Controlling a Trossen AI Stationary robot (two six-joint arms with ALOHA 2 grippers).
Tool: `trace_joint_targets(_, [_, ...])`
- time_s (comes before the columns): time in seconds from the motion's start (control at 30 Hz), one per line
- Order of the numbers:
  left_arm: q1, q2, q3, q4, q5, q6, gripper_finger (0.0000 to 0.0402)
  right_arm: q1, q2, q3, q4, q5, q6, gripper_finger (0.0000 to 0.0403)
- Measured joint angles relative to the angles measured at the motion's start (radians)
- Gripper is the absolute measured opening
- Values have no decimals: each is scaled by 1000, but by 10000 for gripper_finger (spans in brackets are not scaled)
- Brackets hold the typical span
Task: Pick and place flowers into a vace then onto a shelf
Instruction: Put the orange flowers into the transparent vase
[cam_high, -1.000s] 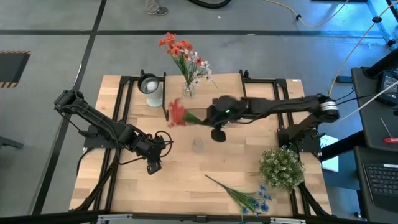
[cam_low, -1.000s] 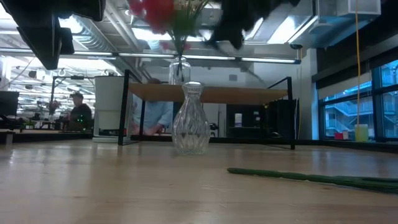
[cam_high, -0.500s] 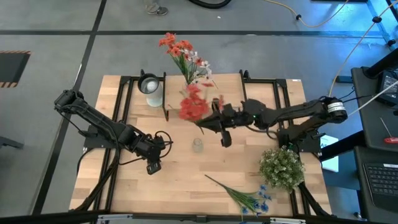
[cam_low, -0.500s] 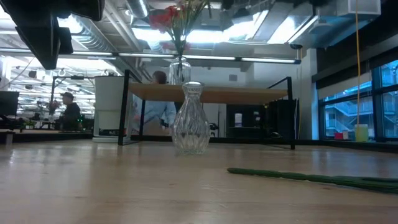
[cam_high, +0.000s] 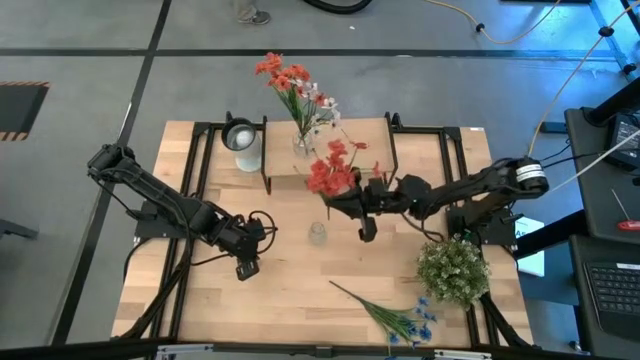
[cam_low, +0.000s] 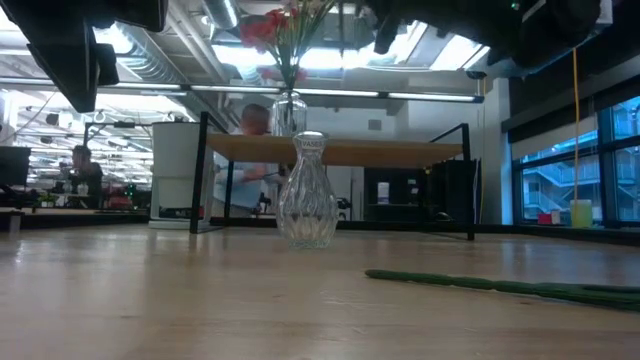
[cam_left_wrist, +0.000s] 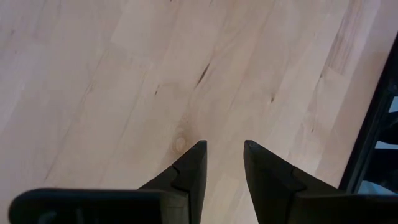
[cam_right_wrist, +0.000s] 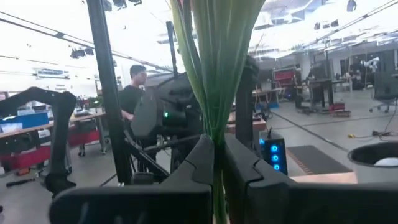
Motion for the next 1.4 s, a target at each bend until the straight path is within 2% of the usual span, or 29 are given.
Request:
trace_joint_targets(0.3, [0,0,0,0,0,0,100,5,175,13,199,0,27,11])
trace_joint_targets(0.6, [0,0,0,0,-1,-1,100,5,305,22,275,4,27,13])
trace_joint_targets(1.0, [0,0,0,0,-1,-1,100,5,419,65,263,3,-13,15])
trace_joint_targets(1.4, [0,0,0,0,0,0,100,5,427,65,118,3,-24,15])
